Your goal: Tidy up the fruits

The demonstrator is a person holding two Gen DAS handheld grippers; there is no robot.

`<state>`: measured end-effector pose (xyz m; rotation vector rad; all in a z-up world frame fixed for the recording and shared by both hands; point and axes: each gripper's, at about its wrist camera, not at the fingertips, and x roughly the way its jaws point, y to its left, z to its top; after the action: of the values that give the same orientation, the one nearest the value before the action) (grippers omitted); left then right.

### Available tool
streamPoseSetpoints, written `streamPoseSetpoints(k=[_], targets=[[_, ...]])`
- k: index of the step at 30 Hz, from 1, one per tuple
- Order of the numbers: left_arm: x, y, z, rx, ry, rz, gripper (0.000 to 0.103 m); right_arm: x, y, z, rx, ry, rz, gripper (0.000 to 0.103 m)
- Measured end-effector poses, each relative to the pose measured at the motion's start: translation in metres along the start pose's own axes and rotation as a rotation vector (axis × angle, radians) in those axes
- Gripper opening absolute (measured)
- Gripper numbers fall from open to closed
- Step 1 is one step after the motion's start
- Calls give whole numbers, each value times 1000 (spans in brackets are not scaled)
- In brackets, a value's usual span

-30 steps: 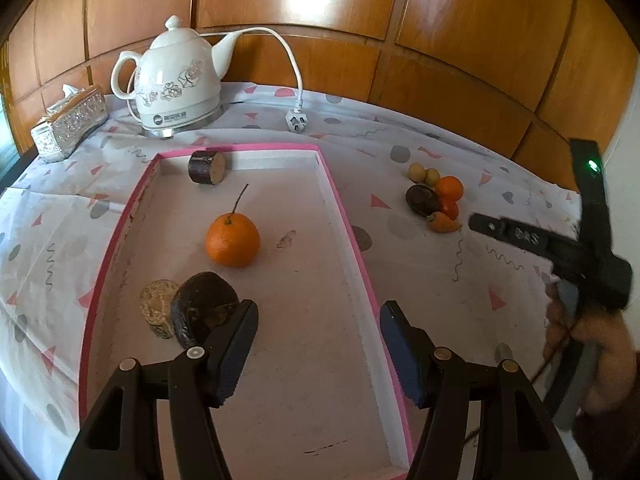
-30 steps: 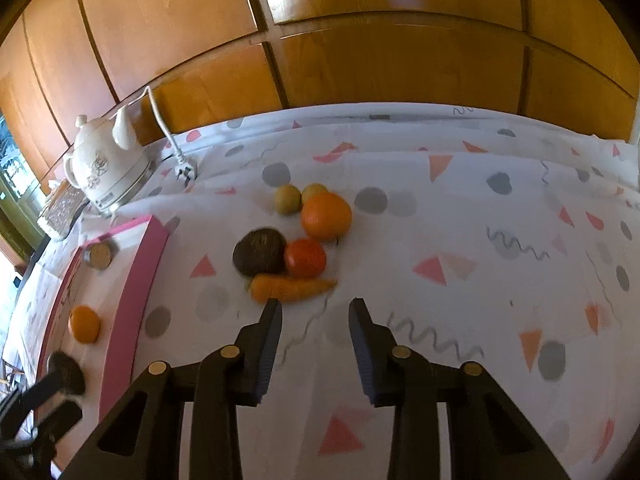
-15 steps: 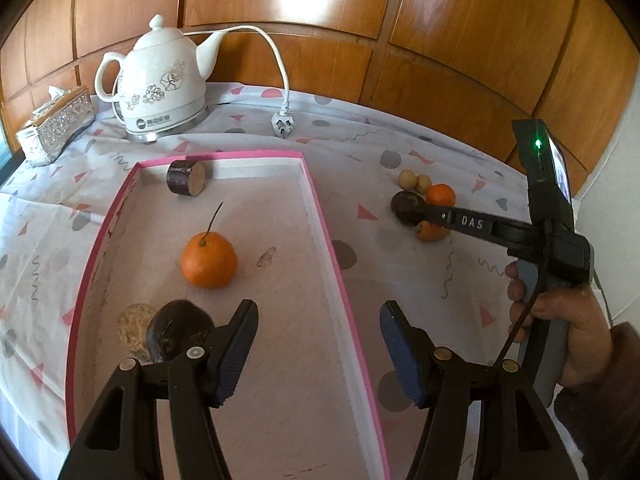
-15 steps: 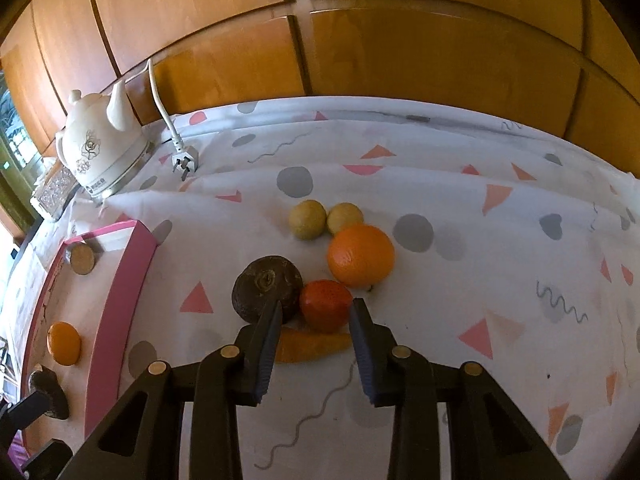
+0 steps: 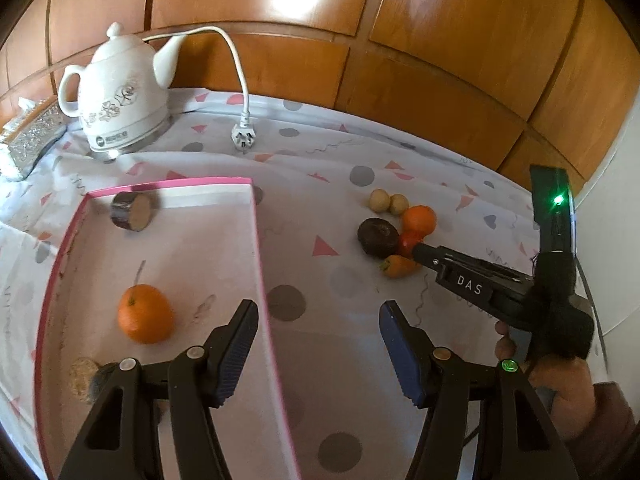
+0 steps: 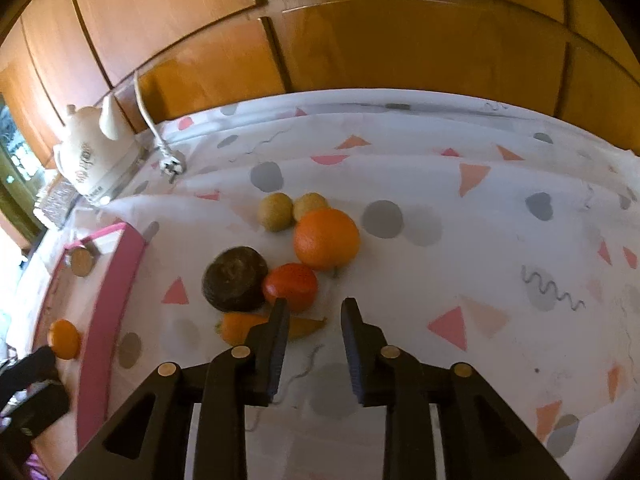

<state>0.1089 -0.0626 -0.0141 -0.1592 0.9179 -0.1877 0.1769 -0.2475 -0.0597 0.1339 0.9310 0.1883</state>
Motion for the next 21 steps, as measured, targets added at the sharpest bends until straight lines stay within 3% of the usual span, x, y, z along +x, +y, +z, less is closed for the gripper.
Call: streamPoseSetpoints(k=[5, 13, 21], targets=[[12, -6, 3, 9, 16, -2, 63, 7, 10, 8, -52, 9, 14, 31], [41, -19, 15, 14, 57, -37, 38, 8, 6, 5, -73, 7, 23, 29], [68, -39, 21, 4, 95, -105, 35, -8, -15, -6, -52, 5, -18, 29]])
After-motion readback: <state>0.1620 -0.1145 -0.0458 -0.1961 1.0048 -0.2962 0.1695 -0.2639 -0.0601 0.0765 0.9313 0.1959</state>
